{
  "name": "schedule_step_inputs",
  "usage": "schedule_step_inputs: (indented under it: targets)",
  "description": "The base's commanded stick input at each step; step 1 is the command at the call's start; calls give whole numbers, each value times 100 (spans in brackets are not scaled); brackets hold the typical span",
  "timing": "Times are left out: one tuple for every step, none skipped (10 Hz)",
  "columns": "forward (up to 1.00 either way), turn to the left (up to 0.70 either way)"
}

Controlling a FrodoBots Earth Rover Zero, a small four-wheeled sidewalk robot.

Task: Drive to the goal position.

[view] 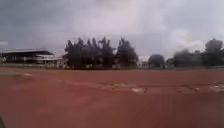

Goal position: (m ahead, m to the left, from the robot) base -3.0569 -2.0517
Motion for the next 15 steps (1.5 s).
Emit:
schedule_step_inputs:
  targets:
    - [70,0]
    - [70,0]
    - [70,0]
    - [70,0]
    - [70,0]
    - [70,0]
    - [70,35]
    - [70,35]
    - [70,35]
    - [70,35]
    - [70,35]
    - [70,35]
    - [70,35]
    - [70,35]
    - [70,35]
